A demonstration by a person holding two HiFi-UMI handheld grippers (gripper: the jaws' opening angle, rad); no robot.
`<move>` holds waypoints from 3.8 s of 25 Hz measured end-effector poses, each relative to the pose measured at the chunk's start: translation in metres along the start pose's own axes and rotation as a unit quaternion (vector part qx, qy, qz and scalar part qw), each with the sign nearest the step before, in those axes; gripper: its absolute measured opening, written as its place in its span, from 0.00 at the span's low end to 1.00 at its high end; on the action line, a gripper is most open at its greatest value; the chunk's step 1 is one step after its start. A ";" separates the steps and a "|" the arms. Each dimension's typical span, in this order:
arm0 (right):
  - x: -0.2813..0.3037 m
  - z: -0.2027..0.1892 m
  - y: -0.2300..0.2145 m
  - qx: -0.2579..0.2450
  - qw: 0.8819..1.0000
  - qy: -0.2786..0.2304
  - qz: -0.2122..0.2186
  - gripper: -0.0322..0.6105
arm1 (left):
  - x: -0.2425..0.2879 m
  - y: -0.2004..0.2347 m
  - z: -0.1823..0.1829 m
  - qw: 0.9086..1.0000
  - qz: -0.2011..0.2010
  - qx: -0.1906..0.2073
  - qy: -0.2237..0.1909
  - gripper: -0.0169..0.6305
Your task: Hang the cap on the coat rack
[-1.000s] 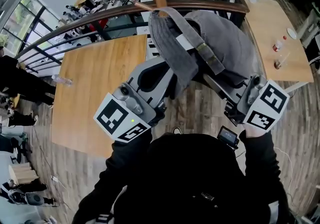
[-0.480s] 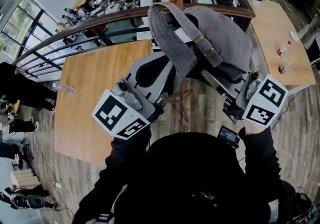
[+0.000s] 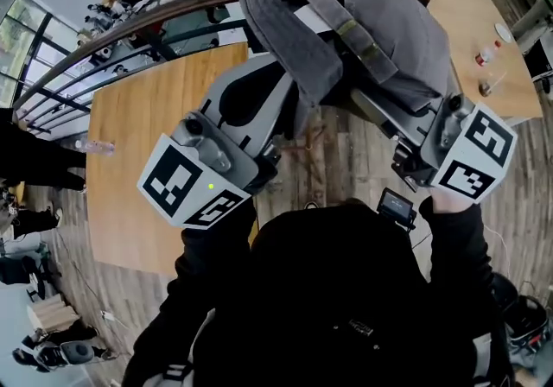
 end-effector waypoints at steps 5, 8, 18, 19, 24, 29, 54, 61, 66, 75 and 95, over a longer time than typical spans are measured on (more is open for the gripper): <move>0.004 0.006 -0.002 -0.001 1.000 0.003 0.007 0.12 | -0.001 0.003 0.003 1.000 0.006 -0.001 -0.001 0.02; 0.003 0.006 -0.002 -0.002 1.000 0.004 0.013 0.13 | -0.001 0.002 0.004 1.000 0.008 0.000 0.003 0.02; 0.004 0.007 -0.002 -0.001 1.000 0.005 0.017 0.13 | -0.002 0.001 0.005 1.000 0.012 0.006 0.007 0.02; 0.004 0.007 -0.002 0.000 1.000 0.006 0.017 0.12 | -0.002 0.002 0.004 1.000 0.012 0.005 0.005 0.02; 0.005 0.009 -0.003 -0.003 1.000 0.003 0.017 0.13 | 0.000 0.003 0.005 1.000 0.012 0.007 -0.001 0.02; 0.004 0.006 -0.004 -0.001 1.000 -0.004 0.016 0.13 | 0.001 0.002 0.003 1.000 0.007 0.010 -0.007 0.02; 0.031 0.002 -0.043 0.085 0.996 0.004 0.033 0.13 | 0.025 0.048 -0.009 1.000 -0.011 -0.017 0.005 0.02; 0.031 -0.004 -0.045 0.091 0.996 0.010 0.022 0.13 | 0.026 0.048 -0.018 1.000 -0.012 -0.024 0.012 0.02; 0.030 -0.011 -0.052 0.094 0.995 0.020 0.015 0.13 | 0.027 0.045 -0.027 0.999 -0.010 -0.029 0.019 0.02; 0.030 -0.017 -0.053 0.064 0.996 0.054 -0.005 0.13 | 0.027 0.044 -0.042 0.998 0.004 -0.055 0.043 0.02; 0.036 -0.030 -0.052 0.017 0.993 0.107 -0.049 0.13 | 0.002 0.033 -0.096 0.986 0.023 -0.124 0.105 0.02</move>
Point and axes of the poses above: the fingertips, and each gripper's own axes: x forward along the fingers, y to its left, z out of its top, the point moved 9 cm from there along -x, backward along the fingers, and after that the axes turned 15 degrees about y, right-handed, at the moved point
